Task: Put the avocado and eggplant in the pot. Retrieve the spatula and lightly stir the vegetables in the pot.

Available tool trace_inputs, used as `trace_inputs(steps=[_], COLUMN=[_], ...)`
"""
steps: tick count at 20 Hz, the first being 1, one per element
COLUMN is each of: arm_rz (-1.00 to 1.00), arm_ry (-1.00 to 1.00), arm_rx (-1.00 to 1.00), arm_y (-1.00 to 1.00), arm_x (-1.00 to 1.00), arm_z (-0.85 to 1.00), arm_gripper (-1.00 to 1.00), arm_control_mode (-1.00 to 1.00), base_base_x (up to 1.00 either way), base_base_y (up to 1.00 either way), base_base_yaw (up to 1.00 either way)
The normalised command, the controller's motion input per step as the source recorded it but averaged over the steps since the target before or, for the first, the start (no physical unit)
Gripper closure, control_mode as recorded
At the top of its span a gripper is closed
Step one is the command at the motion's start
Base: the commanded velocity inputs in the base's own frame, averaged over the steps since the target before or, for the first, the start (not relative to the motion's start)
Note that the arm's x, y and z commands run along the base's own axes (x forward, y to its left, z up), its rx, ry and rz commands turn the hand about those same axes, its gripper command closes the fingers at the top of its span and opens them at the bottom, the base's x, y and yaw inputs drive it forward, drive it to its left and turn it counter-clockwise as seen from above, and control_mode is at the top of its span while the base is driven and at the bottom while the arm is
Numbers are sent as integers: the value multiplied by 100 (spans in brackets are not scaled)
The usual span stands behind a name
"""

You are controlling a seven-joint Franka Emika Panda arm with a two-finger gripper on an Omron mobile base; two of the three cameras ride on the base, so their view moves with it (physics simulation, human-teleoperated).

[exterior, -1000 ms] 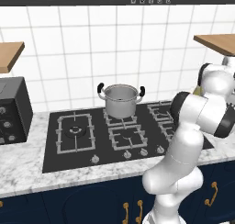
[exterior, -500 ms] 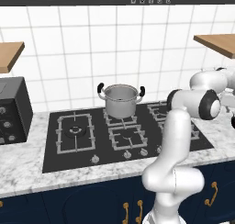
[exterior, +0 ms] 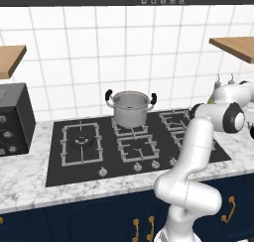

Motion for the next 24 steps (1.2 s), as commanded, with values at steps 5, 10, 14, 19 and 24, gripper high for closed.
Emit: trace_inputs(steps=[5,10,14,19,24], arm_rz=[0,0,0,0,2], arm_ry=[-9,-13,-12,-9,-7], arm_rx=[-14,-13,-10,-5,0], arm_y=[-1,-9,-24,-17,-11], arm_x=[3,7,0,13,26], arm_z=[-60,-41,-14,-6,-9], arm_gripper=[-100,-100,-100,-100,-100], arm_control_mode=[-100,-100,-100,-100,-100], base_base_x=[0,0,0,0,0], base_base_y=[0,0,0,0,0], base_base_yaw=[0,0,0,0,0])
